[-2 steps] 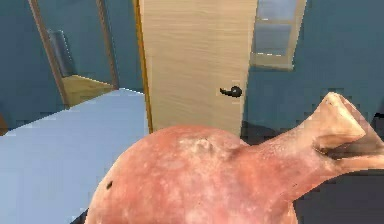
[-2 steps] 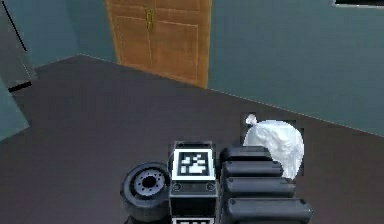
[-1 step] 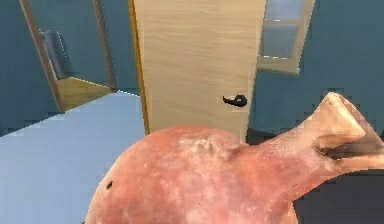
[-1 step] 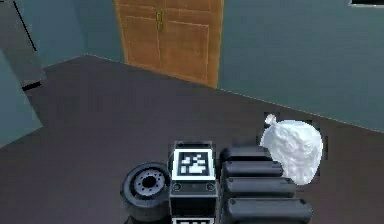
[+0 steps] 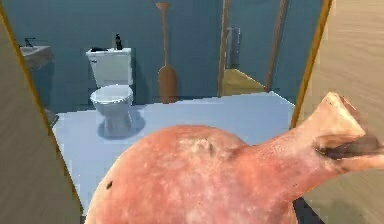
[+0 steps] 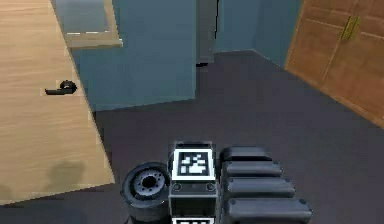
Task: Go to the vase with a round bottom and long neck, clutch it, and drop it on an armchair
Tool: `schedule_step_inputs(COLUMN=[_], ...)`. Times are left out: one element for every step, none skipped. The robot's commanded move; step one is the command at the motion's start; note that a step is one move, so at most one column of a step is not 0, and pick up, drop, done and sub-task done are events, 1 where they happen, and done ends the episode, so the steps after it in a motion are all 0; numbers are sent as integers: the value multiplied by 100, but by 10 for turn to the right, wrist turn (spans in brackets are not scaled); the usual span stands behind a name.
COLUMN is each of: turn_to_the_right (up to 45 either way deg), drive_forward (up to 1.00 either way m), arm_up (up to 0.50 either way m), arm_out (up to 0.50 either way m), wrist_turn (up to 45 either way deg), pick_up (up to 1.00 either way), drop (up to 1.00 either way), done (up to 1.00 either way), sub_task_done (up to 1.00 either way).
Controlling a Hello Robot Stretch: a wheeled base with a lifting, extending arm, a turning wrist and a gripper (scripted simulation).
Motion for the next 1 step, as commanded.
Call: schedule_step_inputs(turn_to_the_right=[-150], drive_forward=[0], arm_up=[0], arm_out=[0], wrist_turn=[0], pick_up=[0], drop=[0], done=[0], sub_task_done=[0])
